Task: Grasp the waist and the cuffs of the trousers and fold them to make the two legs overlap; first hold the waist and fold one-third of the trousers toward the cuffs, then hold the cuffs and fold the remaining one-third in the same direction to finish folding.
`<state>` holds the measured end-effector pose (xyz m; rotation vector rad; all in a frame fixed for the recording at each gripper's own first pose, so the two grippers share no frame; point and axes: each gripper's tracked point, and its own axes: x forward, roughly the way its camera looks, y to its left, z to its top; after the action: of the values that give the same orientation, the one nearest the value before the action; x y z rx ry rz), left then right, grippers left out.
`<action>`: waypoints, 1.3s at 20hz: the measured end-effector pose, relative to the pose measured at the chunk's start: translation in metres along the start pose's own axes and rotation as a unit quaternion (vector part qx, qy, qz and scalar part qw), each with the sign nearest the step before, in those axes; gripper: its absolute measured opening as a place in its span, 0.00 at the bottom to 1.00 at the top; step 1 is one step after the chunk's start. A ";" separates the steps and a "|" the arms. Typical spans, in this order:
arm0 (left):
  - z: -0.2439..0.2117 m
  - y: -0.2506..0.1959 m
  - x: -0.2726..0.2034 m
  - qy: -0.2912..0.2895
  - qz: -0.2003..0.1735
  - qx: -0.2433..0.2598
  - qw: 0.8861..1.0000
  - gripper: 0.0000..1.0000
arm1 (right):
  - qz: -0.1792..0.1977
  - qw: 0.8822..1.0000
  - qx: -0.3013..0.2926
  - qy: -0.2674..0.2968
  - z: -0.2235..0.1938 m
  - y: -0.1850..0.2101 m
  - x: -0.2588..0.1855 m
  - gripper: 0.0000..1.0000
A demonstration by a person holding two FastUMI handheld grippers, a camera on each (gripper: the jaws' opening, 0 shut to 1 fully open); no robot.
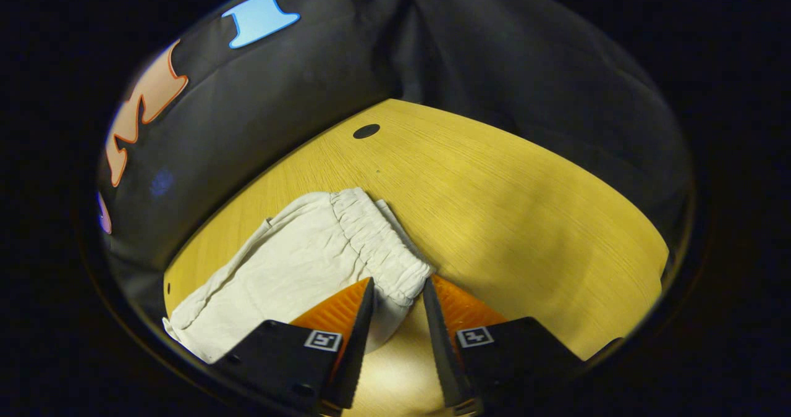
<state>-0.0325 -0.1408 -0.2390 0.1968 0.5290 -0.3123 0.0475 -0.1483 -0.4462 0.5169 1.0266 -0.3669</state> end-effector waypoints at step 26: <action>-0.007 0.039 -0.013 -0.017 0.012 -0.074 0.997 0.96 | 0.132 0.977 -0.077 -0.146 0.103 0.046 -0.144 0.14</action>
<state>-0.0332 -0.0994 -0.2342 0.0539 0.5139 -0.2518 0.0767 -0.1617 -0.2659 0.4384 0.6851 -0.1191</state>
